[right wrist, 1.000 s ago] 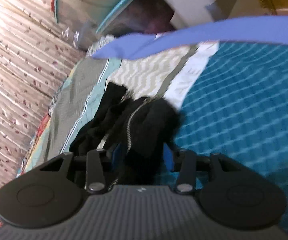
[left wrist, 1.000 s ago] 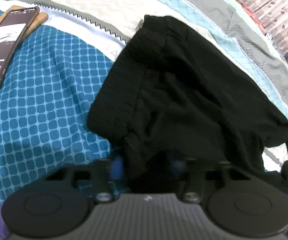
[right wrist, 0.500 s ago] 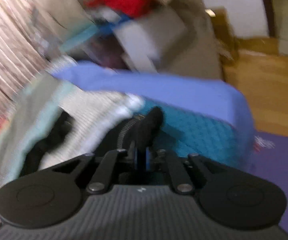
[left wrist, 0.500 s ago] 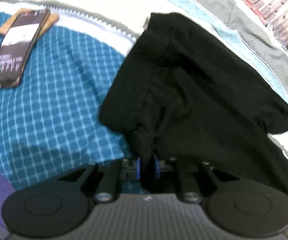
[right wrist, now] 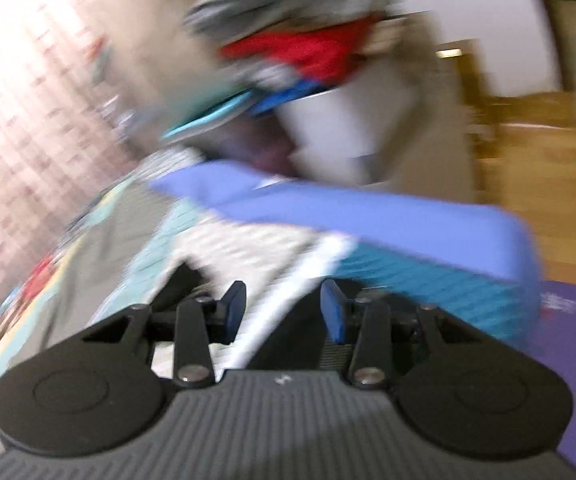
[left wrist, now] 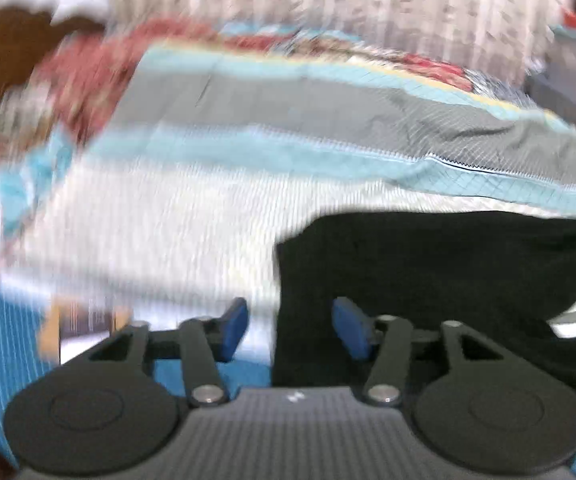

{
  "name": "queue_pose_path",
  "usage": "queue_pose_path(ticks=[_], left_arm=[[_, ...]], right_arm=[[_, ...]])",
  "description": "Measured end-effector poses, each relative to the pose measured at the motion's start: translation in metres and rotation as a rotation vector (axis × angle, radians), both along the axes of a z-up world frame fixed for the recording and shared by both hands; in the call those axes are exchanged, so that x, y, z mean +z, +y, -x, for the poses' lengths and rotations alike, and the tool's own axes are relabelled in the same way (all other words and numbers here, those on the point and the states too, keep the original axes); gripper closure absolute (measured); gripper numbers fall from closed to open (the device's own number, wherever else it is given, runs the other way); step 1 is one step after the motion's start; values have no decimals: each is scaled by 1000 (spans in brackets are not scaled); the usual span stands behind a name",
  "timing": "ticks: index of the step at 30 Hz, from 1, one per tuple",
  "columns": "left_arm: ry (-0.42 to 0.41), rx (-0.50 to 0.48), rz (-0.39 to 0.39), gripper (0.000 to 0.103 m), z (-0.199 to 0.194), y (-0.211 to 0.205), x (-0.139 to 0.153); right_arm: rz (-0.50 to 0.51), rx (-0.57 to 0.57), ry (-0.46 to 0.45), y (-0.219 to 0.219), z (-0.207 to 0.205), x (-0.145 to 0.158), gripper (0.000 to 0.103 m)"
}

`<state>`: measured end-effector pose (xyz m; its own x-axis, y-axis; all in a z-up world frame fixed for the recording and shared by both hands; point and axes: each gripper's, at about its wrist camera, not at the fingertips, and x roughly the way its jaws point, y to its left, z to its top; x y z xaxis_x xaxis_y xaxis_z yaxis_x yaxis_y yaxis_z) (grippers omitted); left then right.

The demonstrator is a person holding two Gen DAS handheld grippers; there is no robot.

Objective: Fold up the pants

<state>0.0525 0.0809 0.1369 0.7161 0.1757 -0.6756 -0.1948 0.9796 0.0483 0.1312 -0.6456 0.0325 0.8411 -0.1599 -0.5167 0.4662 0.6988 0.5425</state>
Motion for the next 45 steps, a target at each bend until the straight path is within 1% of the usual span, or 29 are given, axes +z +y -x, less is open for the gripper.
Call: queue_pose_path(ticks=[1,3,5,6,7,8,10,12,14,16,17,18,19,20,21,22,23,24,26,27,30,33,35,37,38,40,41,43,45], left_arm=[[2,-19,-56,41,-20,-5,-2],[18,-47,-130,37,-61,-13,-12],[38,-82,-177,29,-101,-20,-27],[44,-102,-208,21,-121,-25,-35],[50,-121,-240,16,-132,-32,-44],[62,-149,-276,15,-146,-37,-54],[94,-202,-341,12,-163,-48,-77],[138,-240,-377,12,-178,-51,-100],[175,-264,-400,14,-190,-48,-121],[189,-281,-376,26,-195,-42,-133],[171,-282,-347,32,-192,-39,-134],[159,-289,-318,48,-190,-37,-133],[157,-302,-292,63,-189,-37,-132],[151,-304,-286,71,-187,-39,-132],[143,-301,-299,83,-187,-43,-131],[130,-299,-320,88,-183,-48,-130],[119,-293,-340,89,-180,-52,-127],[106,-284,-355,90,-178,-55,-124],[61,-261,-356,91,-169,-57,-110],[32,-248,-345,92,-164,-57,-99],[-64,-206,-316,97,-139,-54,-64],[-124,-206,-281,97,-104,-54,-34],[-150,-218,-294,97,-77,-61,-21],[-194,-226,-315,97,-45,-71,-11],[-214,-228,-317,97,-31,-76,-7],[-253,-235,-322,97,6,-89,0],[-259,-245,-324,97,22,-95,2],[-251,-263,-341,97,55,-106,0],[-202,-258,-329,97,77,-112,-8]], right_arm=[[-5,40,-4,10,-17,1,58],[-31,108,2,27,-47,-1,58],[-64,159,22,39,-78,-2,58],[-69,182,36,45,-93,-3,58],[-64,197,54,50,-106,-3,58],[-58,209,72,55,-120,-4,58],[-62,229,96,63,-144,-3,58],[-65,223,117,67,-164,-3,58],[-73,201,136,68,-188,-5,58],[-94,181,151,66,-212,-11,56],[-110,170,165,65,-224,-16,52],[-129,156,187,62,-235,-23,49],[-149,135,213,60,-245,-32,49],[-166,106,228,59,-253,-40,49],[-186,79,237,57,-261,-49,49],[-203,63,243,56,-267,-56,49],[-221,48,247,55,-274,-63,49],[-235,39,253,56,-279,-69,61],[-216,45,269,61,-287,-75,99],[-207,44,266,63,-288,-73,101],[-167,29,160,62,-268,-50,101],[-183,26,69,46,-238,-20,101],[-175,19,27,35,-214,0,101],[-203,28,10,28,-197,10,100],[-247,42,8,25,-189,11,96],[-335,93,7,29,-185,4,96],[-364,119,12,33,-184,0,95],[-367,148,42,46,-187,-11,94],[-373,179,65,58,-193,-23,90]])
